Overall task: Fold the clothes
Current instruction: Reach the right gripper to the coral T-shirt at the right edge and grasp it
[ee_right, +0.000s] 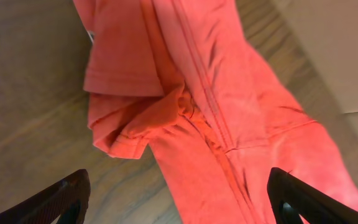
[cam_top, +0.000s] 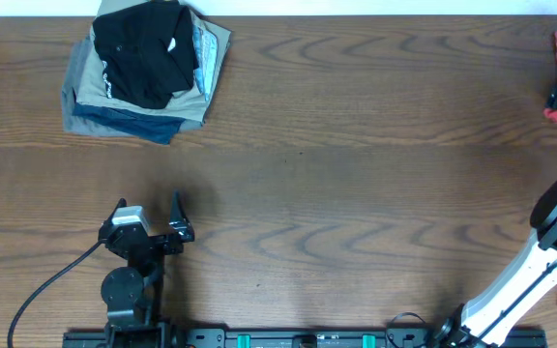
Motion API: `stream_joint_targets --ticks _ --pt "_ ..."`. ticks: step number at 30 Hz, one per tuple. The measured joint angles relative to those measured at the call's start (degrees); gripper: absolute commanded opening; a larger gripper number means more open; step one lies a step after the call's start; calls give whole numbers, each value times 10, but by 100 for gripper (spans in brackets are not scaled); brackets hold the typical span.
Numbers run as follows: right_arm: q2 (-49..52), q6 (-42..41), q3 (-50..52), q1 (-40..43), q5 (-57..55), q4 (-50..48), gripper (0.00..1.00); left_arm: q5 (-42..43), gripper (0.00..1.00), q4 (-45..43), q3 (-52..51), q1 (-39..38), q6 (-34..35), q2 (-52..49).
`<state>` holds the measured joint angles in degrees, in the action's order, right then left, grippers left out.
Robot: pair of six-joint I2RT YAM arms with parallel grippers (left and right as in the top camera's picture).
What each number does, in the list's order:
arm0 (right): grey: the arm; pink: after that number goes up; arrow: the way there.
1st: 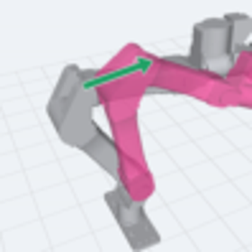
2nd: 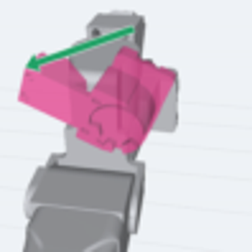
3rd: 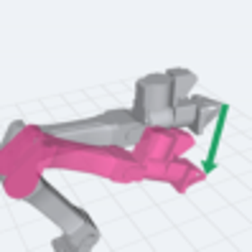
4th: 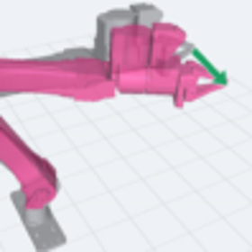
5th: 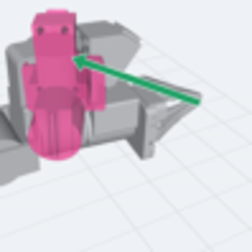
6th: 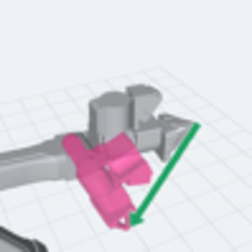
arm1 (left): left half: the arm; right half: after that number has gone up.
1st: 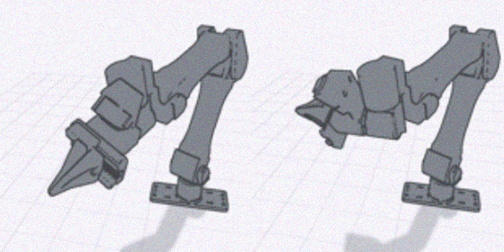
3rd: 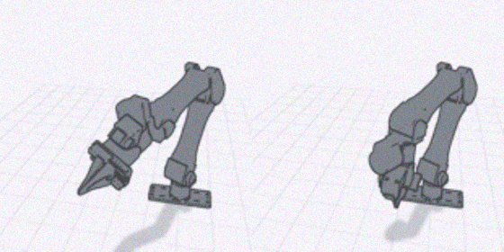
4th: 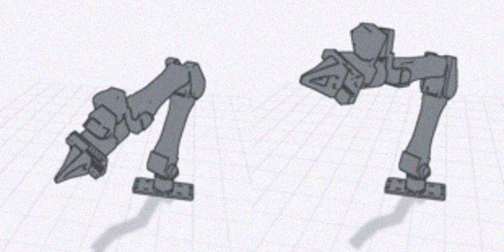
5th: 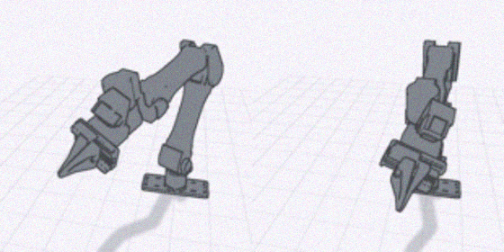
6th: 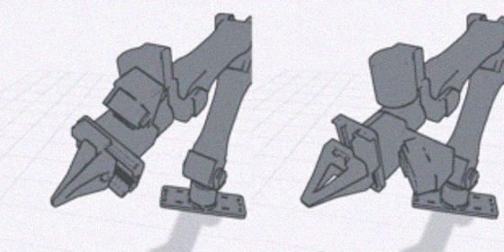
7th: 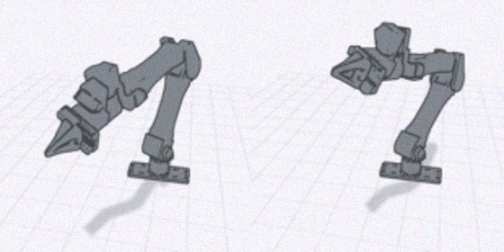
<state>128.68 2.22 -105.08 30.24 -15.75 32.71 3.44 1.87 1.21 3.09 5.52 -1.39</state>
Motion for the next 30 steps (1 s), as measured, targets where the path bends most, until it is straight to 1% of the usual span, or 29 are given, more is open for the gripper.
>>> stream_joint_targets --ticks 9,13,30 --pt "52 4 -1 3 44 -37 84 0 98 0 0 0 0 0" --pt "68 3 -1 3 48 -50 79 0 98 0 0 0 0 0" --pt "70 -8 -2 3 75 -92 73 0 98 0 0 0 0 0"
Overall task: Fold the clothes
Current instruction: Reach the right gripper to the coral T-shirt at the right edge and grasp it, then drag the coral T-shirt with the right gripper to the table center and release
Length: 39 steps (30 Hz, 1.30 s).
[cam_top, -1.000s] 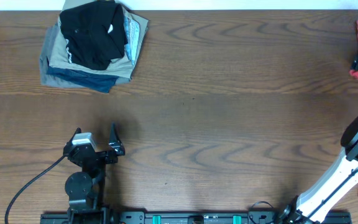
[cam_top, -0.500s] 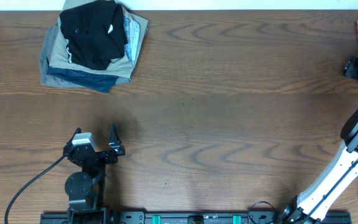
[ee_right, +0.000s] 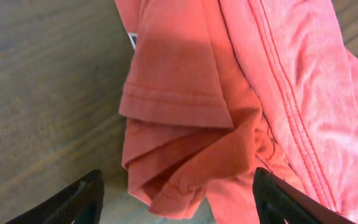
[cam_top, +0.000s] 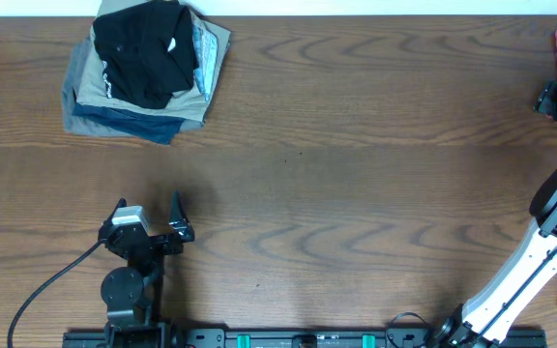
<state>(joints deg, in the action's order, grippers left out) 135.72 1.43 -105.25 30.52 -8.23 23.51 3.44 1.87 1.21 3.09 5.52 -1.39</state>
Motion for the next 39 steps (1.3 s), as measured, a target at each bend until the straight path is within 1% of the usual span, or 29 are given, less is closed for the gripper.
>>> stream_joint_targets --ticks 9,13,14,15,16,17,18,20,22,24,33,39 --pt "4 -15 0 0 9 -4 76 0 98 0 0 0 0 0" --pt "18 -17 0 0 9 -2 73 0 98 0 0 0 0 0" --pt "21 -19 0 0 11 -3 69 0 98 0 0 0 0 0" --pt "21 -19 0 0 10 -5 62 0 98 0 0 0 0 0" --pt "21 -20 0 0 11 -4 49 0 98 0 0 0 0 0" --pt "21 -20 0 0 11 -4 39 0 98 0 0 0 0 0" --pt "22 -20 0 0 12 -3 32 0 98 0 0 0 0 0" --pt "22 -21 0 0 11 -2 24 0 98 0 0 0 0 0" --pt "22 -23 0 0 10 1 10 0 98 0 0 0 0 0" --pt "22 -23 0 0 6 7 2 0 98 0 0 0 0 0" --pt "8 -25 -1 0 -4 39 1 0 98 0 0 0 0 0" --pt "-52 -39 -1 -21 80 70 1 0 98 0 0 0 0 0"
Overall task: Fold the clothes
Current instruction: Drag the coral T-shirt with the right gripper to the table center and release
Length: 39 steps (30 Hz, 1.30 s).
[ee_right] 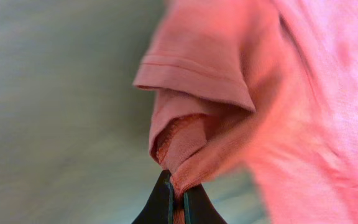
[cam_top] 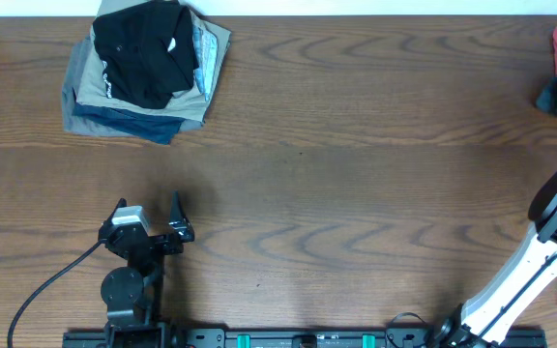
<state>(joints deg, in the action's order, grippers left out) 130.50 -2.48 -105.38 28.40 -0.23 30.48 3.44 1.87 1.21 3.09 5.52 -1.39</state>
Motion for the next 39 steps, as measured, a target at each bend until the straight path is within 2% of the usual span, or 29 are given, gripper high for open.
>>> stream_joint_targets --ticks 8,16,19,26,31,39 --pt "-38 -30 -3 -144 119 47 1 0 98 0 0 0 0 0" --pt "-38 -36 -3 -356 205 89 1 0 98 0 0 0 0 0" --pt "-38 -41 -3 -466 239 89 1 0 98 0 0 0 0 0" --pt "-38 -56 -3 -650 266 100 1 0 98 0 0 0 0 0" --pt "-38 -70 -3 -700 262 147 1 0 98 0 0 0 0 0" --pt "-56 -60 -3 -693 260 279 1 0 98 0 0 0 0 0"
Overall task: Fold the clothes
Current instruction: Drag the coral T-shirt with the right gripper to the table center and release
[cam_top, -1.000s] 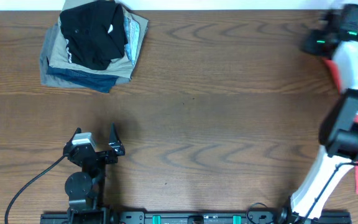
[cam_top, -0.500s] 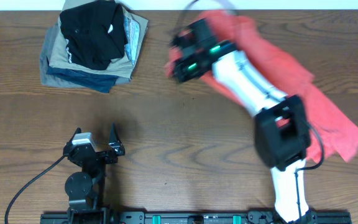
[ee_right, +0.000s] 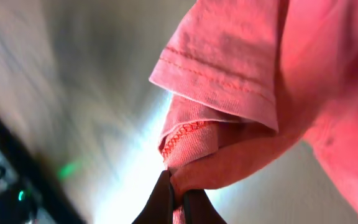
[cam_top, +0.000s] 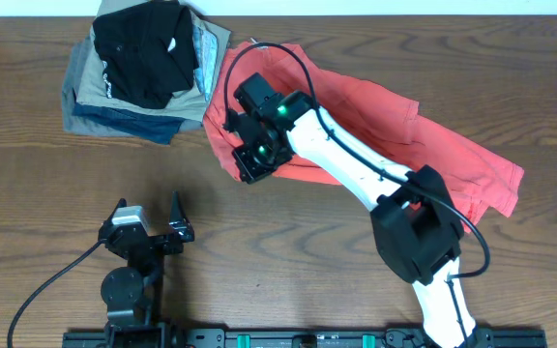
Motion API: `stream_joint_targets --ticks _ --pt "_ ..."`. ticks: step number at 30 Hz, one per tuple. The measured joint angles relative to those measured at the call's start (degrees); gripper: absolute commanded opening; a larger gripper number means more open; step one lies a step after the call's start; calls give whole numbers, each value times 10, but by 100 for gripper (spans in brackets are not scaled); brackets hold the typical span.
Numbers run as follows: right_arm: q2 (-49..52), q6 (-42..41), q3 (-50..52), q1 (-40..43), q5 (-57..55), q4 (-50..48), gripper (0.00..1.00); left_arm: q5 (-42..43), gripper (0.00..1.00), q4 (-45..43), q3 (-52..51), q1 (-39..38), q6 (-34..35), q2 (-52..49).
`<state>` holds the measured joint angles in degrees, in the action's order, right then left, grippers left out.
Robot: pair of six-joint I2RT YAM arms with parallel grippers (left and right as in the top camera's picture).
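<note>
A red shirt (cam_top: 385,116) lies stretched across the table from the upper middle toward the right. My right gripper (cam_top: 248,166) sits at the shirt's left end, just right of the clothes pile, shut on a bunched fold of the sleeve hem (ee_right: 194,140). In the right wrist view the dark fingertips (ee_right: 165,202) pinch the red cloth tightly. My left gripper (cam_top: 179,218) rests low at the front left, open and holding nothing.
A pile of folded clothes (cam_top: 143,68) with a black garment on top sits at the back left, close to the shirt's left edge. The right arm (cam_top: 356,164) stretches across the shirt. A black cable (cam_top: 46,290) runs by the left base.
My right gripper, still shut on the sleeve fold, has gone from the far right table edge to beside the clothes pile. The red shirt now lies across the table's middle.
My right gripper was open over the red shirt at the table's right edge, then open and closer around the sleeve. After that it was shut on the sleeve fold. Now the shirt lies across the table. The left arm stayed parked.
</note>
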<state>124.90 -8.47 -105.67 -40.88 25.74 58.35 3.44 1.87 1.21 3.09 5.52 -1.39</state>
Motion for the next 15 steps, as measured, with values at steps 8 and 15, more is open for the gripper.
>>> stream_joint_targets --ticks 8,15 --pt "-58 51 0 -35 7 111 1 0 98 0 0 0 0 0" --pt "-59 62 0 -107 32 130 1 0 98 0 0 0 0 0"
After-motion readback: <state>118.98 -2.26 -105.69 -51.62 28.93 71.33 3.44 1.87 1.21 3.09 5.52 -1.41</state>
